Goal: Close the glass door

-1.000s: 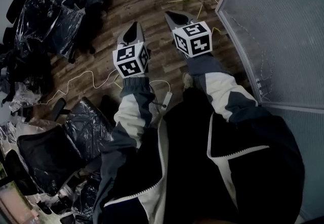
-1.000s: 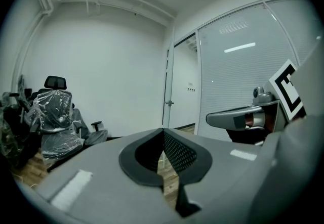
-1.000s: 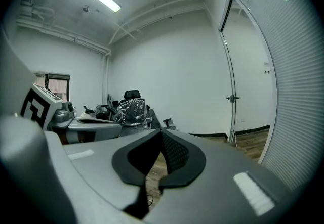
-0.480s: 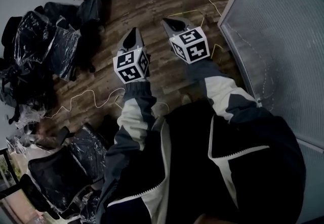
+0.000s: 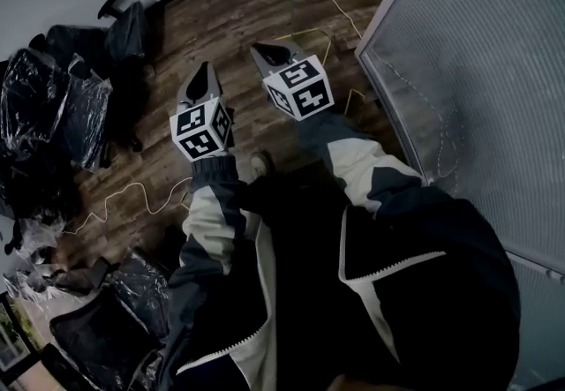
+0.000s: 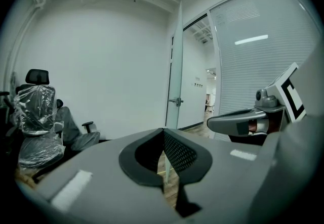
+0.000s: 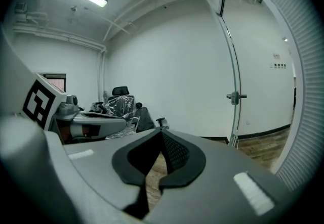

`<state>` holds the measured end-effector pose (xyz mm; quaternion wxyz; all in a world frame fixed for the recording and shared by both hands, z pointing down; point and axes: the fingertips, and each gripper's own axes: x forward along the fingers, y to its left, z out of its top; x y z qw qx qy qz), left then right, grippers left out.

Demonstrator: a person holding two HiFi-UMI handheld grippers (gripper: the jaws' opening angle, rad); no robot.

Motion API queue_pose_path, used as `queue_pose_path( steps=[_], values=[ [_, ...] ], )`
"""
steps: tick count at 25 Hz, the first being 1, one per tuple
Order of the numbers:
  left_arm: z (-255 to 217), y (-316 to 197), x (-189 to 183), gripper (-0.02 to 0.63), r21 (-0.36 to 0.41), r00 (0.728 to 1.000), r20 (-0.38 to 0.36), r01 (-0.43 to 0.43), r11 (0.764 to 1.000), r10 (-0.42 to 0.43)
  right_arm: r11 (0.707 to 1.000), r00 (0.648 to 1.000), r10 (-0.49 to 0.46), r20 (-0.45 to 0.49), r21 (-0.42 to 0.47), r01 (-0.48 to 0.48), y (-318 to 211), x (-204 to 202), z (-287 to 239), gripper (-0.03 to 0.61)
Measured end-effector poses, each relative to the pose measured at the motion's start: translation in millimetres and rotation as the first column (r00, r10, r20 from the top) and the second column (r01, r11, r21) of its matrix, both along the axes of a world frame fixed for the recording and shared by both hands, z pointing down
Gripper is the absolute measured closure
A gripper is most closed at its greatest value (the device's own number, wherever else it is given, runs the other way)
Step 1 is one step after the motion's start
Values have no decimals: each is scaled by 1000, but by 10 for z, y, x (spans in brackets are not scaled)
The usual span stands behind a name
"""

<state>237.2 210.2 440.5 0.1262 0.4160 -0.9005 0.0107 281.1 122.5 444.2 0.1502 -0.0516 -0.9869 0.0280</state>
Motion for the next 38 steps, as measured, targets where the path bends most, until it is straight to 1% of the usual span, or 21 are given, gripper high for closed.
queue_pose_path(
  steps=[4,8,14,18,23,27,31,35,38],
  values=[
    [-32,-173,-439,609,24,999,-17,-33,999,33,999,999,37,-8,22,-37,-162,-383,-69,574],
    [-63,-491,-819,609,41,996,18,-91,995,90,995,996,90,11,32,-90,-419,-716,-67,574],
    [-158,-741,-1535,609,48,980,36,-199,979,197,981,982,187,16,42,-188,-624,-1403,-167,574],
    [-139,-786,-2037,609,56,970,42,-243,968,241,969,970,241,32,42,-242,-685,-1845,-191,574],
    [-136,-849,-2565,609,75,962,40,-272,959,270,953,954,298,33,37,-299,-807,-2289,-165,574],
    [-61,-956,-2818,609,81,956,17,-294,952,293,943,944,330,24,43,-331,-962,-2483,-144,574],
    [-40,-1172,-3036,609,79,950,12,-312,947,313,934,935,354,18,39,-354,-1204,-2678,-106,574],
    [37,-1368,-3369,609,56,950,1,-311,949,312,936,936,352,7,15,-352,-1430,-3062,19,574],
    [88,-1574,-3720,609,42,957,-2,-290,956,290,937,937,350,11,-1,-350,-1722,-3388,76,574]
  ],
)
